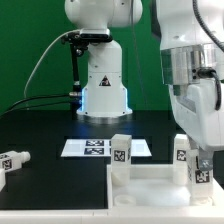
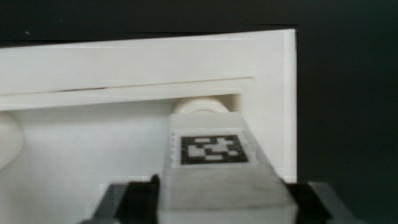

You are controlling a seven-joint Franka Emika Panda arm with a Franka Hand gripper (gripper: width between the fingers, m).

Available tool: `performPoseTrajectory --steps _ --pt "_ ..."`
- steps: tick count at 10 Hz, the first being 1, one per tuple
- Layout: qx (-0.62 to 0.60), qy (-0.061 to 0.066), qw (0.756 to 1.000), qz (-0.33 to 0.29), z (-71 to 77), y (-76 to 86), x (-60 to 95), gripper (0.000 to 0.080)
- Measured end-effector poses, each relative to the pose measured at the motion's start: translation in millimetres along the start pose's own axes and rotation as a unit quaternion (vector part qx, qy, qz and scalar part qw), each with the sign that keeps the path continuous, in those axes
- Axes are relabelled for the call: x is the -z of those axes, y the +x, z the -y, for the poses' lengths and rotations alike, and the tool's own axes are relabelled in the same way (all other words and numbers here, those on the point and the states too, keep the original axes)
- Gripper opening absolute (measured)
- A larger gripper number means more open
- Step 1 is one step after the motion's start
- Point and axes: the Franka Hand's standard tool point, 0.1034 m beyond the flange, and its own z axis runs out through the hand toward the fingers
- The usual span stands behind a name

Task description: Assemble square table

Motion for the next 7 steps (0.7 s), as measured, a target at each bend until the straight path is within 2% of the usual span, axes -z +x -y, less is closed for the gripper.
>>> performPoseTrajectory --steps 1,2,3,5,7 --pt "0.012 0.0 1.0 0.0 0.1 0.4 0.0 0.0505" --pt "0.052 -0.001 0.999 -0.004 -0.2 0.1 -0.2 0.0505" --pt "0.134 -0.003 0.991 -0.009 -0.8 -2.3 -0.6 0.0617" --pt "0.312 -0.01 0.95 -0.017 1.7 -4.9 1.8 0.0644" --pt "0.36 -0.011 0.933 -0.018 1.5 -2.1 1.4 0.0648"
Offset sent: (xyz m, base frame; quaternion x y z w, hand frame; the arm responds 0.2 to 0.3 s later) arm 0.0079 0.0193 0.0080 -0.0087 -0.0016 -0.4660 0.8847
